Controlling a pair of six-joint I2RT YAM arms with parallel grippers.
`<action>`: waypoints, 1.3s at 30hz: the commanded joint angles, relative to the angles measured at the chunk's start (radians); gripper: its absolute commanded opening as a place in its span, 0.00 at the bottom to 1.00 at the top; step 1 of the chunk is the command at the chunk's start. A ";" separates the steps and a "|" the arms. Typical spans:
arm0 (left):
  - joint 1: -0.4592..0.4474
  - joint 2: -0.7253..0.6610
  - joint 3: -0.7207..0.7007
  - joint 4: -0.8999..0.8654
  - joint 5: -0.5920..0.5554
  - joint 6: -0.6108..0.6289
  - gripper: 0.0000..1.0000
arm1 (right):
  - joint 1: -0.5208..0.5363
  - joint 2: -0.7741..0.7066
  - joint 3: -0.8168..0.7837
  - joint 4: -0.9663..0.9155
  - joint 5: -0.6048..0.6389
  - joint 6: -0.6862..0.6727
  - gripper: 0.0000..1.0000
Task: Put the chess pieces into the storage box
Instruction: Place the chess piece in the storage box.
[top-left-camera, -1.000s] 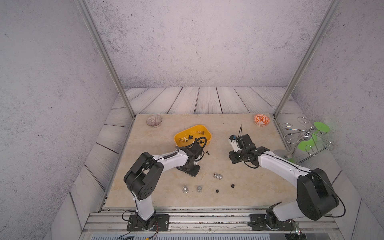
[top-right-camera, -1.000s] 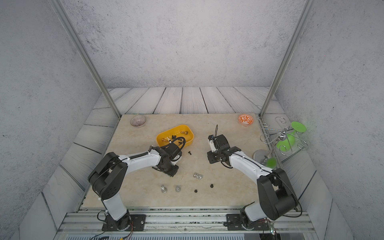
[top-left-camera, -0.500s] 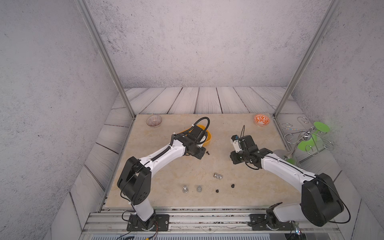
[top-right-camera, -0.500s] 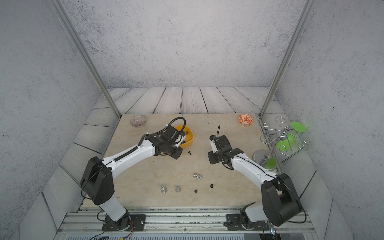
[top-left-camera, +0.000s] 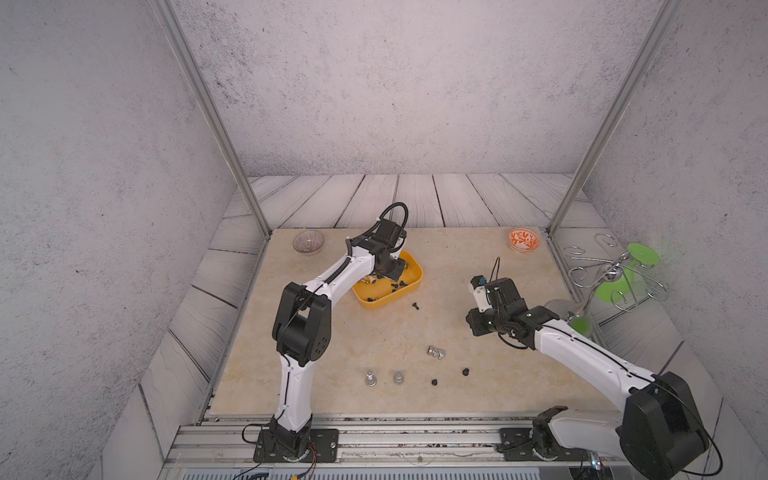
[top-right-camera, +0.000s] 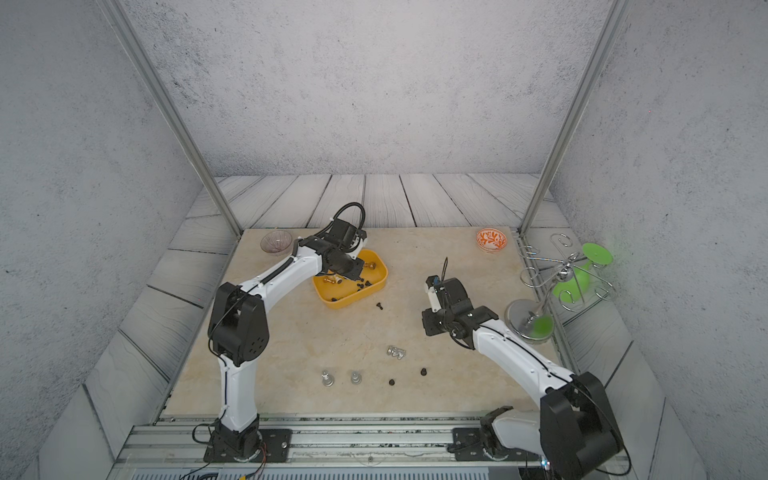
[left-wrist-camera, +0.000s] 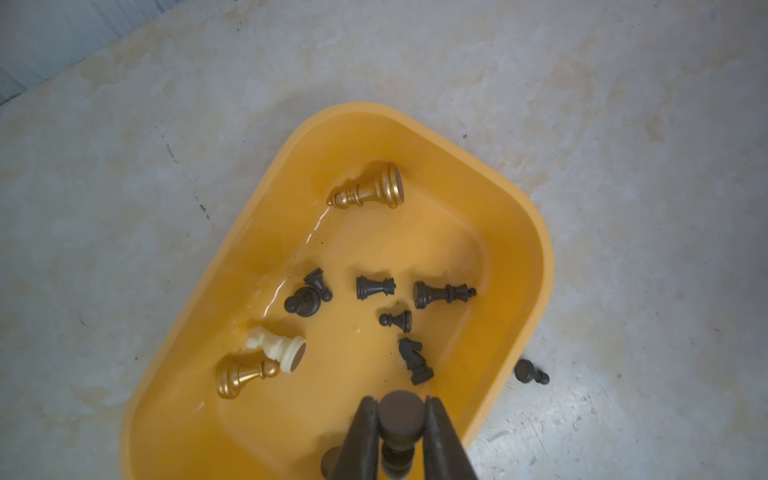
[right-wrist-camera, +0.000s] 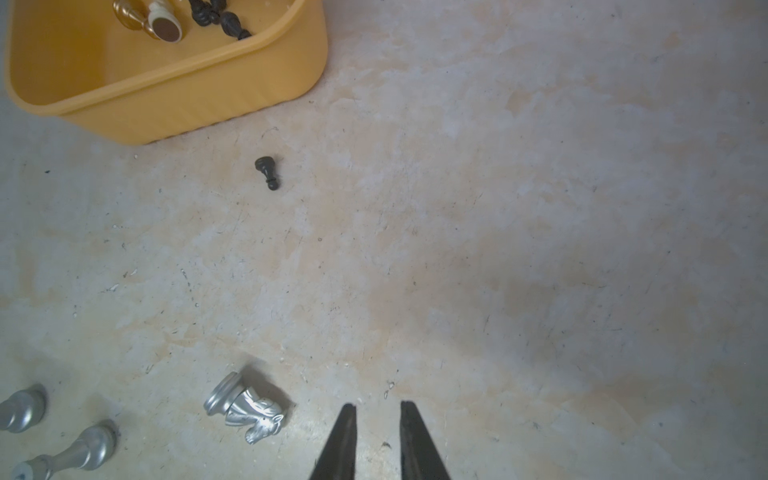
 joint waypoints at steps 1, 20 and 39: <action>0.020 0.081 0.101 -0.036 0.004 0.028 0.11 | -0.006 -0.060 -0.011 -0.046 0.018 0.017 0.22; 0.067 0.336 0.354 -0.078 0.007 -0.011 0.14 | -0.006 -0.131 -0.048 -0.084 0.042 0.046 0.22; 0.074 0.356 0.393 -0.073 0.012 0.001 0.25 | -0.006 -0.138 -0.051 -0.089 0.043 0.047 0.22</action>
